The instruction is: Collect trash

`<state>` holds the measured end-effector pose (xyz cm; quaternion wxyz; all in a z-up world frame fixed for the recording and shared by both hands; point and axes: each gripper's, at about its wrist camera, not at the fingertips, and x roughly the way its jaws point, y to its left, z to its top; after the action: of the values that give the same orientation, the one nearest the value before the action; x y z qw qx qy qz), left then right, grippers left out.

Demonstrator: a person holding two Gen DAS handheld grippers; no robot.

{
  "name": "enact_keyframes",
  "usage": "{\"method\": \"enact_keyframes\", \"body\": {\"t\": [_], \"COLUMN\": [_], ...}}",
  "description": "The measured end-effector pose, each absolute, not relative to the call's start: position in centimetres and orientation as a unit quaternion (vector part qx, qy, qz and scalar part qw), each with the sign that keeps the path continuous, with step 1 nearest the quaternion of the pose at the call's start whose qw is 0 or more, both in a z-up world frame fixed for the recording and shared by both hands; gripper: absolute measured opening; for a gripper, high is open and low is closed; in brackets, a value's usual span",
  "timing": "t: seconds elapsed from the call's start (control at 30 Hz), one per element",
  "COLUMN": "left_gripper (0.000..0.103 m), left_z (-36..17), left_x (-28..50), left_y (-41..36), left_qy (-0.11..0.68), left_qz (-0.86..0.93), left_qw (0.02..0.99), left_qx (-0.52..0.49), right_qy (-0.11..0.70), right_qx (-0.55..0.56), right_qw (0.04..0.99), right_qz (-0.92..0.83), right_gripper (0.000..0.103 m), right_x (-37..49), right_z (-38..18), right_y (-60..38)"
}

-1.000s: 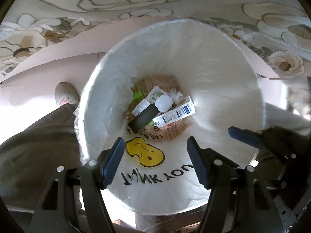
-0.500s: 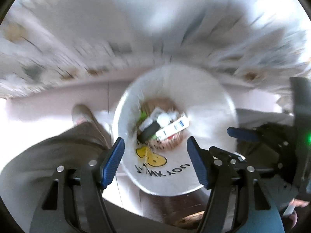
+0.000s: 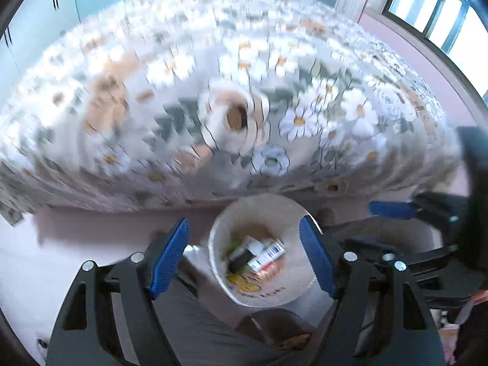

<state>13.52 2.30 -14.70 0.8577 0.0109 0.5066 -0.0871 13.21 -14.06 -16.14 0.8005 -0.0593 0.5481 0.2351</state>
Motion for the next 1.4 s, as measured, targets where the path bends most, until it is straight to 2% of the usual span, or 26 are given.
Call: {"method": "enact_keyframes", "body": {"t": [0.07,0.23,0.43,0.8,1.4], "left_gripper": [0.088,0.093,0.096,0.097,0.097], "left_z": [-13.1,-9.4,-6.3,-4.3,-4.0], "left_x": [12.1,9.5,6.5,2.4,1.3], "left_y": [1.8,1.1,0.4,0.4,0.4], "left_qy": [0.473,0.412,0.363,0.355,0.338], "left_qz": [-0.064,-0.029,-0.001,-0.006,0.002], "left_qw": [0.878,0.907,0.924,0.931,0.937], "left_qx": [0.040,0.081,0.117,0.085,0.086], "right_qy": [0.528,0.483,0.397,0.329,0.329], "right_qx": [-0.057,-0.036,-0.079,-0.065,-0.066], "right_qw": [0.814,0.847,0.898,0.936,0.937], "right_qz": [0.234,0.220,0.170,0.105,0.101], "right_gripper": [0.065,0.074,0.083,0.083,0.084], "right_x": [12.3,9.3,5.1,0.0,-1.0], "right_z": [-14.3,-10.4,-7.3,-4.5,-4.4], "right_y": [-14.3,-15.7,-15.9,-16.3,-16.4]}}
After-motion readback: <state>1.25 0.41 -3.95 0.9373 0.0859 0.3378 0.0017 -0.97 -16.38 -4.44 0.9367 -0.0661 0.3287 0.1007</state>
